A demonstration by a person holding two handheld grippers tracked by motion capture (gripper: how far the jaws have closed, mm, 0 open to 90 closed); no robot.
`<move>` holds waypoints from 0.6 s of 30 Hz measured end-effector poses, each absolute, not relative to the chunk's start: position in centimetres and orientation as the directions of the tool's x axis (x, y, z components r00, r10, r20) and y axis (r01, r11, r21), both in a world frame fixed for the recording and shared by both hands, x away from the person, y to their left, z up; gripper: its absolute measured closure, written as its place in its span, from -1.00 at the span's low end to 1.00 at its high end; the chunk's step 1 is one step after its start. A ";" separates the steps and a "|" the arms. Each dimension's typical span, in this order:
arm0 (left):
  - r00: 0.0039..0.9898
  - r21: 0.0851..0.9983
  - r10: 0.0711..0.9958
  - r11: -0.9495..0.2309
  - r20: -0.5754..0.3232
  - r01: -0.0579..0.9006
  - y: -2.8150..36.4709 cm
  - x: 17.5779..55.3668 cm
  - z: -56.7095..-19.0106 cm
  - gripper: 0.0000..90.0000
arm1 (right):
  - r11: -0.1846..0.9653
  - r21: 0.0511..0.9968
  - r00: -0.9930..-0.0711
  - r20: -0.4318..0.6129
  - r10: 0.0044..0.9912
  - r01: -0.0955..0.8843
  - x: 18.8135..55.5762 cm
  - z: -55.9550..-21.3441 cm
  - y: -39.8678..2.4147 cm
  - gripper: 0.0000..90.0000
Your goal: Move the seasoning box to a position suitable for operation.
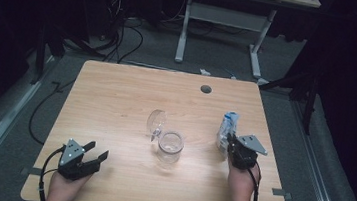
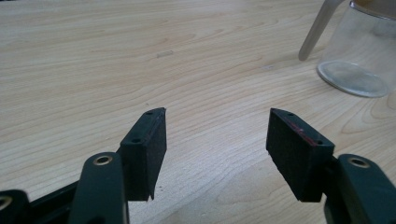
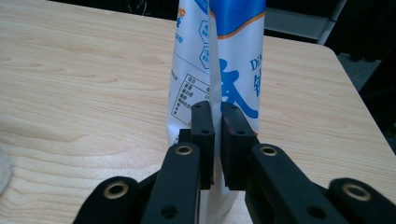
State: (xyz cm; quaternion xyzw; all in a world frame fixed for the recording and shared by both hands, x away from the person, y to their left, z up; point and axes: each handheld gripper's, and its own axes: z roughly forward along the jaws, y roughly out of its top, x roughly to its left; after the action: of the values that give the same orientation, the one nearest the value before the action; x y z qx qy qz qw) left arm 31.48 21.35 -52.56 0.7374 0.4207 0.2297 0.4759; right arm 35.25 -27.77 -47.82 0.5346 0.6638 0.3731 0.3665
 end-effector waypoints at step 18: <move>0.561 0.893 0.826 -0.203 -0.065 0.402 21.0 31.5 -52.6 -0.18 | 0.133 0.869 -0.224 -0.027 0.974 0.476 35.5 -47.3 -28.5 0.97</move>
State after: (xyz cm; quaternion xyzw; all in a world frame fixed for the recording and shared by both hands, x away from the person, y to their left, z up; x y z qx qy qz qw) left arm 31.45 21.02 -52.57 0.7431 0.4130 0.2216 0.4776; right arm 35.49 -28.46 -47.28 0.5331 0.6801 0.3863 0.3225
